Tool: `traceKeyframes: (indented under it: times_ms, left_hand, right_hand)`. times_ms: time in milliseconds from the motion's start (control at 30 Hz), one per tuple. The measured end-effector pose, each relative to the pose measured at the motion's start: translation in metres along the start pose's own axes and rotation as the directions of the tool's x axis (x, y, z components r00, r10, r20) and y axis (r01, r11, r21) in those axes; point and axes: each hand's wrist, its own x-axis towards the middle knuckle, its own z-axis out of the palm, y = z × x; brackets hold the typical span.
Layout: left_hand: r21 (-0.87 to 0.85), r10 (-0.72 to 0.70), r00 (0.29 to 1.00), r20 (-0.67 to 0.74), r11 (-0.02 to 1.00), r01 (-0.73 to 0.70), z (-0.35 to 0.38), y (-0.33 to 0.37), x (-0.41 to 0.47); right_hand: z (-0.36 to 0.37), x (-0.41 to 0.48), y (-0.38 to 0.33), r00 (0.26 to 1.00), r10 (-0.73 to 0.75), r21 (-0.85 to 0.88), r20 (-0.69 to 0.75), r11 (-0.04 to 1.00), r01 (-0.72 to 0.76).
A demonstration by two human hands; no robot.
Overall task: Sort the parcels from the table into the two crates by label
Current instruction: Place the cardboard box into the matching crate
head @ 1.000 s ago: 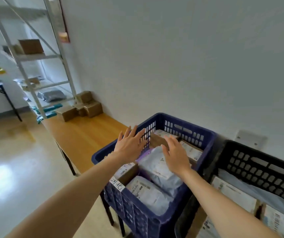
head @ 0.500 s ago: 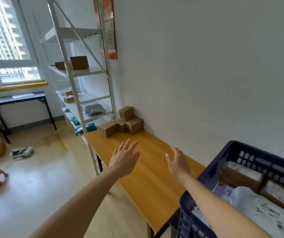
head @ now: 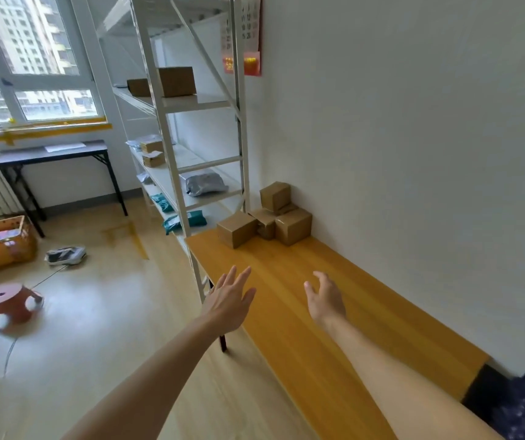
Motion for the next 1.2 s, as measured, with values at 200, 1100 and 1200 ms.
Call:
traceKeyframes:
  times_ms: [200, 1100, 1200]
  left_hand:
    - [0.059, 0.008, 1.0, 0.028, 0.998, -0.01, -0.013, -0.045, 0.113]
    - [-0.133, -0.018, 0.944, 0.331, 0.989, 0.065, -0.014, -0.249, 0.497]
    - [-0.21, -0.068, 0.908, 0.414, 0.963, 0.168, -0.01, -0.259, 0.527]
  right_hand:
    - [0.056, 0.098, -0.021, 0.999, 0.028, 0.04, 0.022, 0.999, -0.028]
    - [0.28, 0.366, -0.089, 0.918, 0.394, 0.013, 0.036, 0.919, -0.395]
    - [0.301, 0.386, -0.098, 0.887, 0.461, 0.052, 0.03, 0.885, -0.462]
